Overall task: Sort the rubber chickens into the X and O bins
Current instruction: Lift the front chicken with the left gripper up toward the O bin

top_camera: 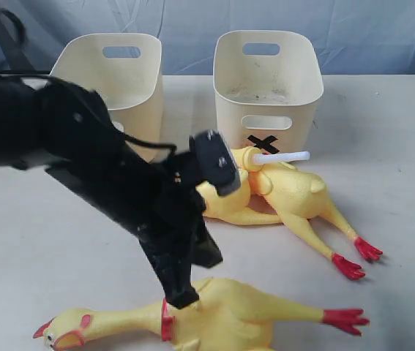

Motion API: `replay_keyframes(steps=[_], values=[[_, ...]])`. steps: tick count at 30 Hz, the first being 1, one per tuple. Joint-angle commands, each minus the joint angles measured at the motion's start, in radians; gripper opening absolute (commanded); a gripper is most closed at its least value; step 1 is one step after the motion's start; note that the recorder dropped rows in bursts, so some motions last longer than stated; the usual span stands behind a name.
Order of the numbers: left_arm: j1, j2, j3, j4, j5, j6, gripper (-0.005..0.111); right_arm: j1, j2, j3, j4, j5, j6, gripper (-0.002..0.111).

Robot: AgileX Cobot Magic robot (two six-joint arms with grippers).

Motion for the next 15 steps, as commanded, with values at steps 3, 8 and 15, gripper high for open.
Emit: replay_keyframes(steps=[3,8,15], values=[[-0.002,-0.231,-0.067,0.13,0.026,-0.228,0.0,0.005,0.0,-0.001,0.0,-0.013,0.0,-0.001],[-0.002,-0.211,-0.066,0.12,0.184,-0.279,0.015,0.005,0.0,-0.001,0.0,-0.013,0.0,-0.001],[-0.002,-0.057,-0.066,0.091,0.222,-0.236,0.077,0.005,0.0,-0.001,0.0,-0.013,0.0,-0.001]])
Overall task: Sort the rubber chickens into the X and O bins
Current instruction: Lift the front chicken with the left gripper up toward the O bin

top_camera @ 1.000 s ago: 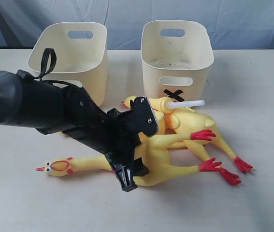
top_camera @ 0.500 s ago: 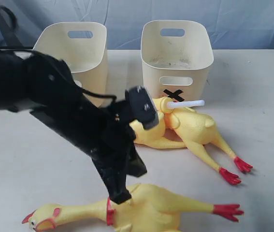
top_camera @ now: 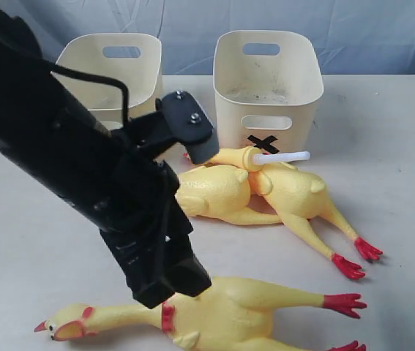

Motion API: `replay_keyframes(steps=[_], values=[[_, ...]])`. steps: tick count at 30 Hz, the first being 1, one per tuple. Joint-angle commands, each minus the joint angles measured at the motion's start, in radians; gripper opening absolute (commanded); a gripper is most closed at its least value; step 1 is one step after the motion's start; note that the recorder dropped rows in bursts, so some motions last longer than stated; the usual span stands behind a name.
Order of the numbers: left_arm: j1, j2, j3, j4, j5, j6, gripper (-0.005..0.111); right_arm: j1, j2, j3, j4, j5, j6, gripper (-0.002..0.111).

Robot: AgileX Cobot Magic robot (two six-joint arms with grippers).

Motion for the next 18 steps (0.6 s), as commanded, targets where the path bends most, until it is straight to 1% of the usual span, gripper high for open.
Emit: replay_keyframes(steps=[1,5,9,11,13,14,16,18], values=[[-0.002,0.101,-0.003,-0.036,-0.03,0.043,0.077,0.005,0.0,-0.001,0.0,-0.013,0.0,-0.001],[-0.016,0.201,-0.003,-0.112,-0.08,0.149,0.077,0.005,0.0,-0.001,0.0,-0.013,0.0,-0.001],[-0.053,0.286,-0.003,-0.013,-0.254,0.22,0.077,0.005,0.0,-0.001,0.0,-0.013,0.0,-0.001],[-0.053,0.324,-0.003,0.014,-0.3,0.218,0.077,0.005,0.0,-0.001,0.0,-0.013,0.0,-0.001],[-0.046,0.379,-0.003,0.021,-0.299,0.215,0.077,0.005,0.0,-0.001,0.0,-0.013,0.0,-0.001],[-0.044,0.407,-0.003,0.006,-0.278,0.215,0.077,0.005,0.0,-0.001,0.0,-0.013,0.0,-0.001],[-0.042,0.462,-0.003,-0.035,-0.21,0.22,0.077,0.005,0.0,-0.001,0.0,-0.013,0.0,-0.001],[-0.042,0.502,-0.003,-0.064,-0.12,0.22,0.072,0.005,0.0,-0.001,0.0,-0.013,0.0,-0.001]])
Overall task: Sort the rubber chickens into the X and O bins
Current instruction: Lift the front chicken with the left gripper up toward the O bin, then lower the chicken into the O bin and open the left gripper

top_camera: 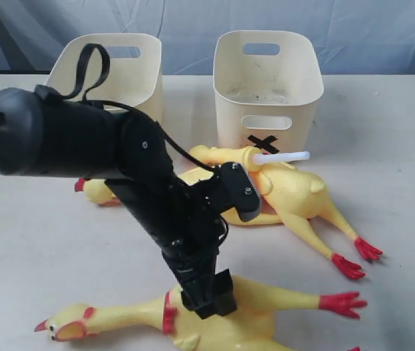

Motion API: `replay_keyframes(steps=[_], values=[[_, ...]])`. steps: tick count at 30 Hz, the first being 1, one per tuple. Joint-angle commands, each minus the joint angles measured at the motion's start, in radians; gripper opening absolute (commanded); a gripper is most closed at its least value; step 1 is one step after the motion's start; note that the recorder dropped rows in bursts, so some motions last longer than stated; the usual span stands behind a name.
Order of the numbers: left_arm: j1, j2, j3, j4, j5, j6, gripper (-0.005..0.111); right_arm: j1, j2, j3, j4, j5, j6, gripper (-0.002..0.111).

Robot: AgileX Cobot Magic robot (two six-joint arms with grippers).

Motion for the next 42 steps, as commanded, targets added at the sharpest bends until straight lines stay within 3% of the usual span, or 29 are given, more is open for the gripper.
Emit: replay_keyframes(steps=[1,3,5,6,12,18,25,34,42], values=[[-0.002,0.119,0.011,-0.031,0.169,0.01,0.065,0.005,0.0,-0.001,0.0,-0.013,0.0,-0.001],[-0.002,0.139,0.011,-0.06,0.254,0.043,0.044,0.005,0.0,-0.001,0.0,-0.013,0.0,-0.001],[-0.002,0.15,0.011,-0.091,0.339,0.075,0.012,0.005,0.0,-0.001,0.0,-0.013,0.0,-0.001],[-0.002,0.152,0.011,-0.098,0.359,0.091,0.001,0.005,0.0,-0.001,0.0,-0.013,0.0,-0.001],[-0.002,0.109,0.007,0.0,0.258,-0.041,0.0,0.005,0.0,-0.001,0.0,-0.013,0.0,-0.001],[0.0,-0.065,-0.082,0.337,0.29,-0.291,0.0,0.005,0.0,-0.001,0.0,-0.013,0.0,-0.001],[0.097,-0.3,-0.256,0.643,0.204,-0.549,0.0,0.005,0.0,-0.001,0.0,-0.013,0.0,-0.001],[0.276,-0.342,-0.303,0.686,0.171,-0.594,0.0,0.005,0.0,-0.001,0.0,-0.013,0.0,-0.001],[0.331,-0.281,-0.303,0.689,0.057,-0.573,0.0,0.005,0.0,-0.001,0.0,-0.013,0.0,-0.001]])
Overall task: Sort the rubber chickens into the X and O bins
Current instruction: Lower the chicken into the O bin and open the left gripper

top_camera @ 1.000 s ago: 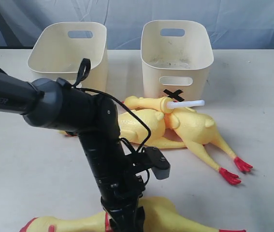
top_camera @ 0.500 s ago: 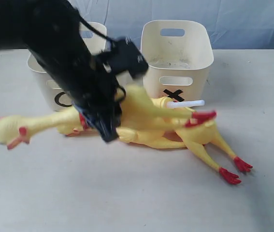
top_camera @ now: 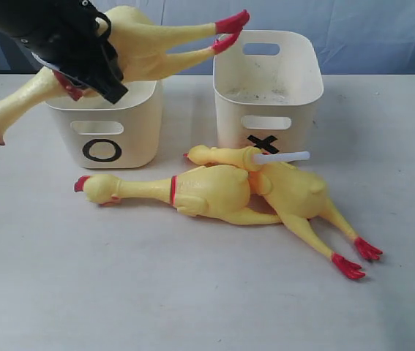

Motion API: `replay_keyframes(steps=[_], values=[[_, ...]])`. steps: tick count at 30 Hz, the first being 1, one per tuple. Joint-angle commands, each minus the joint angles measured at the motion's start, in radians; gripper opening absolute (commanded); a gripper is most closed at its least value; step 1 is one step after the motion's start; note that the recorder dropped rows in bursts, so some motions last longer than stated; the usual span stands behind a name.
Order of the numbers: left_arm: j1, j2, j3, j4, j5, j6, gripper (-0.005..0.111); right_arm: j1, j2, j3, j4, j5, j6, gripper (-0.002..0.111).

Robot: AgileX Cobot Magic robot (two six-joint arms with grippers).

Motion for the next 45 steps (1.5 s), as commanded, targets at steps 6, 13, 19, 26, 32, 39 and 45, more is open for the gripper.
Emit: replay_keyframes(steps=[6,13,19,26,32,39,45], values=[[0.038,0.211,-0.005,0.086,-0.167,0.033,0.0,0.005,0.0,-0.001,0.0,-0.013,0.0,-0.001],[0.161,0.31,-0.107,0.509,-0.143,-0.429,0.0,0.005,0.0,-0.001,0.0,-0.013,0.0,-0.001],[0.21,0.216,-0.19,0.143,-0.176,-0.124,0.0,0.005,0.0,-0.001,0.0,-0.013,0.0,-0.001],[0.218,0.171,-0.243,0.169,-0.517,-0.132,0.0,0.005,0.0,-0.001,0.0,-0.013,0.0,-0.001],[0.255,0.245,-0.243,0.158,-0.892,-0.139,0.0,0.005,0.0,-0.001,0.0,-0.013,0.0,-0.001],[0.383,0.412,-0.265,-0.046,-1.212,-0.149,0.0,0.005,0.0,-0.001,0.0,-0.013,0.0,-0.001],[0.442,0.68,-0.421,-0.105,-1.316,-0.333,0.0,0.005,0.0,-0.001,0.0,-0.013,0.0,-0.001]])
